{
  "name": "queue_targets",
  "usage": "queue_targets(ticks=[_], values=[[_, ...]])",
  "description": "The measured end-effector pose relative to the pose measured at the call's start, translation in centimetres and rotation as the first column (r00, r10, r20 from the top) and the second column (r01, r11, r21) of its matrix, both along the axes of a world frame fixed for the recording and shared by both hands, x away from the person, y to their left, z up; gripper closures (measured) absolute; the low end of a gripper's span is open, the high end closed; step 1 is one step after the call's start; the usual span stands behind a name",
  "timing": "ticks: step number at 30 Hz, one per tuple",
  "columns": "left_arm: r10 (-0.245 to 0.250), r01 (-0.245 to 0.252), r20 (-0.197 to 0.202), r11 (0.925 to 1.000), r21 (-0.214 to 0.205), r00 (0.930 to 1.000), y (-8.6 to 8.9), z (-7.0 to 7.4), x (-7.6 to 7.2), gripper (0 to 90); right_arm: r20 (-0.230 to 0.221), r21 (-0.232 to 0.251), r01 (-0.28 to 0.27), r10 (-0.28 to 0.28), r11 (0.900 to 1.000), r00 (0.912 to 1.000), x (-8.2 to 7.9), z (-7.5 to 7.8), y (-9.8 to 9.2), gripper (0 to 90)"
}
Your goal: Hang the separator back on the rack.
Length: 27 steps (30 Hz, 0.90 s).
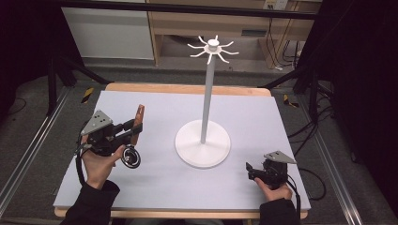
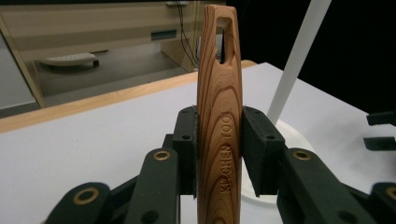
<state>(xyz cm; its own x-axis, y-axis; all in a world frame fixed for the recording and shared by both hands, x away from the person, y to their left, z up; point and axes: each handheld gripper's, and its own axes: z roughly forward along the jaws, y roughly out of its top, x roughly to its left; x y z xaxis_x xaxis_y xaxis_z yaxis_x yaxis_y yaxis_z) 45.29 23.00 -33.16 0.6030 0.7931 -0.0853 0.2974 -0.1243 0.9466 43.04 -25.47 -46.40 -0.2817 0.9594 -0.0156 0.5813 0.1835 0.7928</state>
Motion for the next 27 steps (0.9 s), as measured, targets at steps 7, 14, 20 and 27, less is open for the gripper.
queue_targets(ticks=[7, 14, 20, 27], values=[[0.003, -0.002, 0.025, 0.9997, -0.024, 0.9997, -0.3, 1.2, 0.6, 68.0, 0.0, -0.003, -0.002, 0.002, 1.0, 1.0, 0.2, 0.0, 0.0, 11.8], [-0.008, 0.01, 0.055, 0.9993, -0.036, 0.9985, -1.0, 2.7, 0.7, 68.0, 0.002, -0.004, 0.0, 0.0, 1.0, 1.0, 0.2, 0.1, 0.1, 11.8], [-0.018, 0.022, 0.087, 0.9989, -0.041, 0.996, -1.7, 4.2, 0.6, 68.0, -0.001, -0.004, 0.003, -0.003, 1.0, 1.0, 0.2, 0.1, 0.0, 11.8], [-0.037, 0.044, 0.118, 0.9977, -0.053, 0.9923, -2.6, 5.8, 0.4, 68.0, -0.003, -0.004, 0.003, -0.003, 1.0, 1.0, 0.1, 0.1, 0.1, 11.8]])
